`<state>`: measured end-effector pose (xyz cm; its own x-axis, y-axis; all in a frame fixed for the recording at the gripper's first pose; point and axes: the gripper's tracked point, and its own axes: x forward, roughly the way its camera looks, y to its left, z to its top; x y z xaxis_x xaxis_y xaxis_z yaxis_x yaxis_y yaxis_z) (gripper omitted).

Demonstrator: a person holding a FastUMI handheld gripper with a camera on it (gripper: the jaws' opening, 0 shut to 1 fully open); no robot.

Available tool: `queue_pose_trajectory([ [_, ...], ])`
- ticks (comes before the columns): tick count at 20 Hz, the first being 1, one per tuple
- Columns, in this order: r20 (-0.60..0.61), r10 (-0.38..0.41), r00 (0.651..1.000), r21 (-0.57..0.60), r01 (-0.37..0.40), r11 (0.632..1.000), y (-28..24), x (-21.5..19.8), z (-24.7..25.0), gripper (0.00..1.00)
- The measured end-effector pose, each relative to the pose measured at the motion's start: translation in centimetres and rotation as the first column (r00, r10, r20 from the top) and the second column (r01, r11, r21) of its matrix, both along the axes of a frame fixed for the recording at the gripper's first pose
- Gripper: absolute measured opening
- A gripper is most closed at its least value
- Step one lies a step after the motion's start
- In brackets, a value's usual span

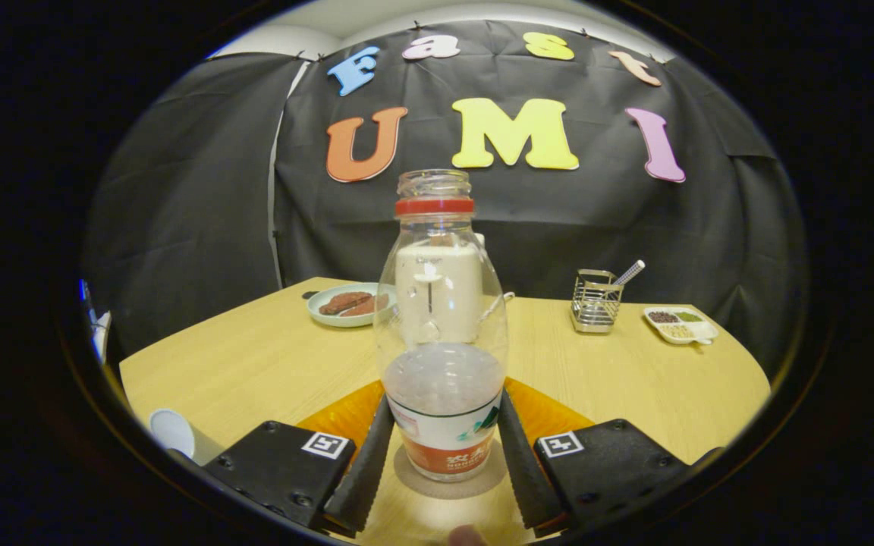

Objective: Take the bottle from table, then pour the juice into the cup, finally place the bottle on the coaster

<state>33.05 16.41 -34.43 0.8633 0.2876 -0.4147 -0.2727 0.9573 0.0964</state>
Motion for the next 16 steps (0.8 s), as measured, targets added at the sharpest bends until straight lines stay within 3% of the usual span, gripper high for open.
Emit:
queue_pose_trajectory([
  [9,0.018,-0.003,1.000,-0.020,0.004,1.000,-0.24,0.02,-0.30,0.82],
  [16,0.018,-0.002,1.000,-0.020,0.002,1.000,-0.21,-0.50,-0.14,0.95],
])
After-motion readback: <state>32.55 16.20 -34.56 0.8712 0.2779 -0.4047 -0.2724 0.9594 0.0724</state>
